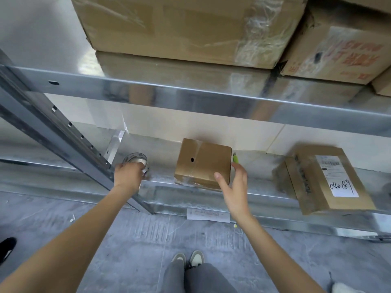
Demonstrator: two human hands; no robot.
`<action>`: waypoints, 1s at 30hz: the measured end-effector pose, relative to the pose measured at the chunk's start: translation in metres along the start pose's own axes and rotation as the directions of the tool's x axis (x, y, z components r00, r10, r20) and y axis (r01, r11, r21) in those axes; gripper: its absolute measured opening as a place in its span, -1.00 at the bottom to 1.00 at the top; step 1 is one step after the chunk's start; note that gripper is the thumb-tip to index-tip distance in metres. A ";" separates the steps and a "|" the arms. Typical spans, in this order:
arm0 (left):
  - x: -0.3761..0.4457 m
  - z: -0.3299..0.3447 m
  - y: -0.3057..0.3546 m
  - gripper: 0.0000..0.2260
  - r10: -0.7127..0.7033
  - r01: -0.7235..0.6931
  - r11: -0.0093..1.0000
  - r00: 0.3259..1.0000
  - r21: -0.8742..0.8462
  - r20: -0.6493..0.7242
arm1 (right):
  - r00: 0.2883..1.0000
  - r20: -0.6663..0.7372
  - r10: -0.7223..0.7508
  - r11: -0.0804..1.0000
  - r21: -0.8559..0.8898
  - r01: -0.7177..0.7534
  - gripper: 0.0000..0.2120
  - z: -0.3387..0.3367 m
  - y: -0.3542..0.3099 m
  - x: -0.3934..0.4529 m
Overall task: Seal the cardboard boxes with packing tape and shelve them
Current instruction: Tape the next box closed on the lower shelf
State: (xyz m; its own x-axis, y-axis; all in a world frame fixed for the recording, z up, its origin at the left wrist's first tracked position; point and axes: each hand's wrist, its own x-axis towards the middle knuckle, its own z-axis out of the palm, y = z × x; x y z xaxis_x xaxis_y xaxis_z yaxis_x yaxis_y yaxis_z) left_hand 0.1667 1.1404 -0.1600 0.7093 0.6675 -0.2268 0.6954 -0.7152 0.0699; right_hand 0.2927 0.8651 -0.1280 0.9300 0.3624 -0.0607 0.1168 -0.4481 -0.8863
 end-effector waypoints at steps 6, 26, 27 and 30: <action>-0.035 -0.074 0.040 -0.87 0.056 -0.126 0.590 0.992 -0.798 -0.115 | 0.977 0.171 -0.126 0.992 0.049 0.119 -0.49 -0.005 -0.044 -0.004; -0.107 -0.064 0.110 -0.95 0.181 -0.035 0.094 0.983 -0.995 -0.018 | 0.937 0.348 -0.006 0.933 0.340 -0.120 -0.91 0.005 -0.082 0.010; -0.107 -0.063 0.110 -0.94 0.186 -0.043 0.101 0.982 -0.994 -0.024 | 0.935 0.354 -0.008 0.936 0.331 -0.117 -0.91 0.004 -0.083 0.011; -0.107 -0.061 0.111 -0.91 0.218 -0.067 0.118 0.975 -0.991 -0.040 | 0.939 0.344 -0.012 0.952 0.292 -0.095 -0.94 0.002 -0.082 0.014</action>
State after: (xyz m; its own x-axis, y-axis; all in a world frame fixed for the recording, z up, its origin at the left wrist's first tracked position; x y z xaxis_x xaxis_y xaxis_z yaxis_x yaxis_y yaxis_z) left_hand 0.1747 1.0020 -0.0689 0.8478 0.5033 -0.1671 0.1493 0.0758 0.9859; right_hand 0.2957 0.9093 -0.0571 0.7519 0.6268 -0.2045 -0.0793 -0.2220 -0.9718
